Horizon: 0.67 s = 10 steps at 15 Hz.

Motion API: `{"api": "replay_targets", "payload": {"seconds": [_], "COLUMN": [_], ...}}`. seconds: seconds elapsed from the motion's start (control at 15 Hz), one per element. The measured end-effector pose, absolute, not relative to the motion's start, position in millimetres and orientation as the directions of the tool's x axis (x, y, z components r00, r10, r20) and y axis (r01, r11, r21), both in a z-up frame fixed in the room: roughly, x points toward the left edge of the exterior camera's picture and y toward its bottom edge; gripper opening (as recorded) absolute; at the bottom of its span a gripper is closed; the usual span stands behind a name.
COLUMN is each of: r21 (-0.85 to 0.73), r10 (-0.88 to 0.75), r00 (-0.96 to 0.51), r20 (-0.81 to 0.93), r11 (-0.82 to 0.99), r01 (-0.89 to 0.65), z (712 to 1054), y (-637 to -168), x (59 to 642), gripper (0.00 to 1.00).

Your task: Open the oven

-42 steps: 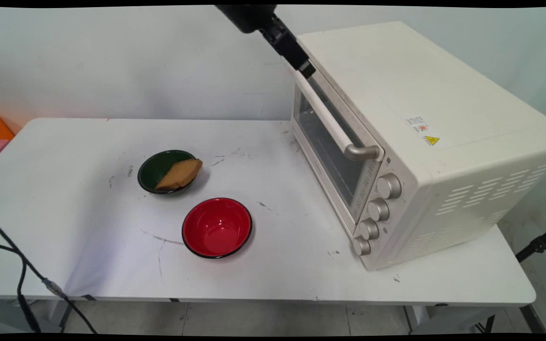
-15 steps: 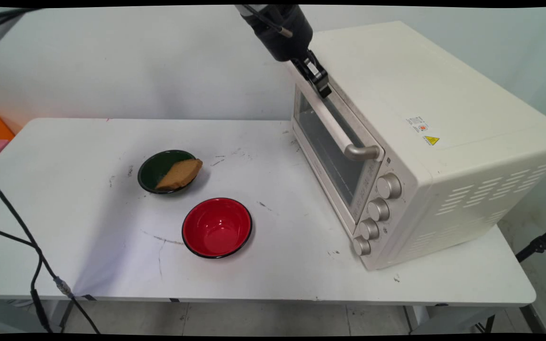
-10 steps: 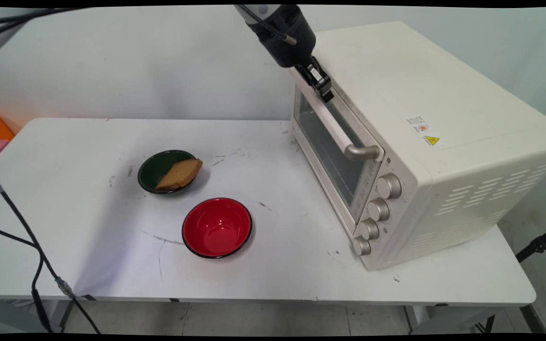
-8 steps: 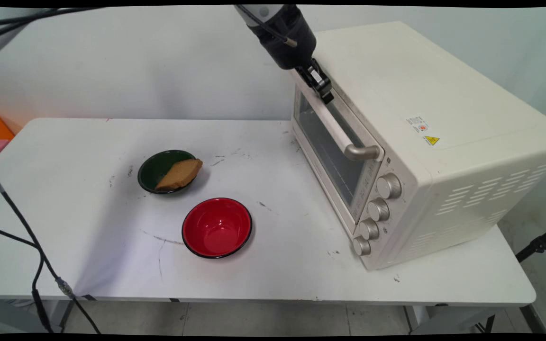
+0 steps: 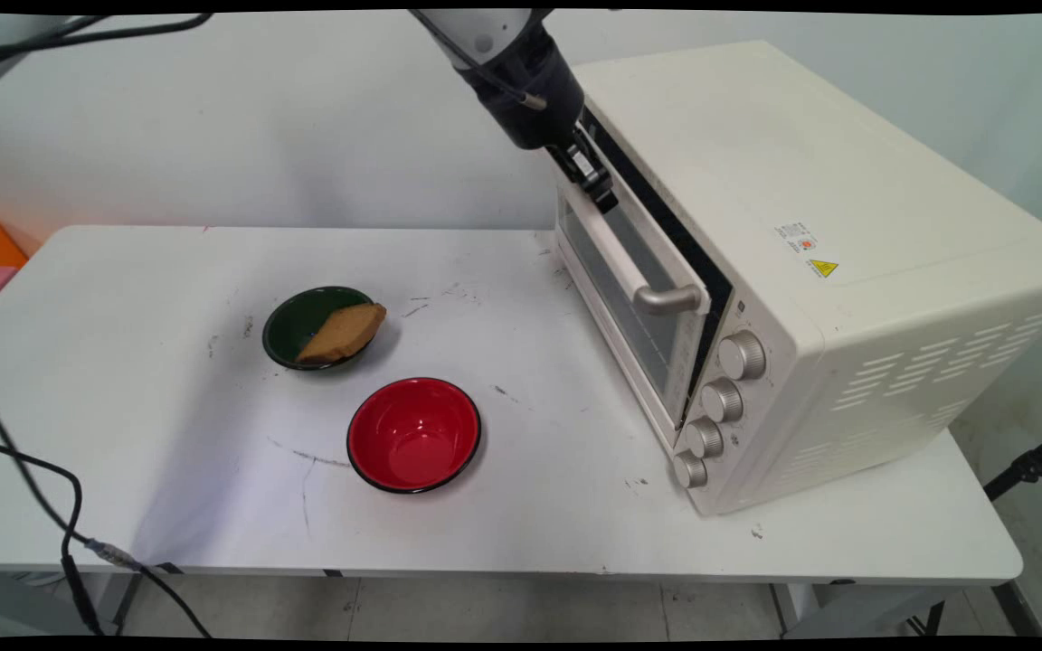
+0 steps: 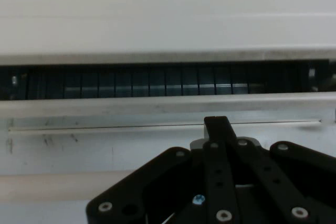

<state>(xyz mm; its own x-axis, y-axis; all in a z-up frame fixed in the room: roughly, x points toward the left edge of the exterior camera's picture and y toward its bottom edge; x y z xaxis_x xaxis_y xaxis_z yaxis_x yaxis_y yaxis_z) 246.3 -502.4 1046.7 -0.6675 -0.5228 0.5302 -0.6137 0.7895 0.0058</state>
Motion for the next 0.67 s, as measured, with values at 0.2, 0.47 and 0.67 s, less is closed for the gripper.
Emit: {"api": "replay_targets", "payload": {"seconds": [0.2,0.47,0.67], "r21": [-0.009,-0.028,-0.036], "r10": [-0.494,-0.454,-0.436], "r00": [-0.677,-0.690,-0.696], "r20": [0.545,0.564,0.570], "r11": [0.804,0.824,0.833], "r01": [-0.595,-0.566,-0.552], "z": [1044.1,1037.2,1028.7], "y": [-491.7,-473.0,-459.5], "x": [255.6,274.1,288.2], "gripper": [0.00,0.00,0.00]}}
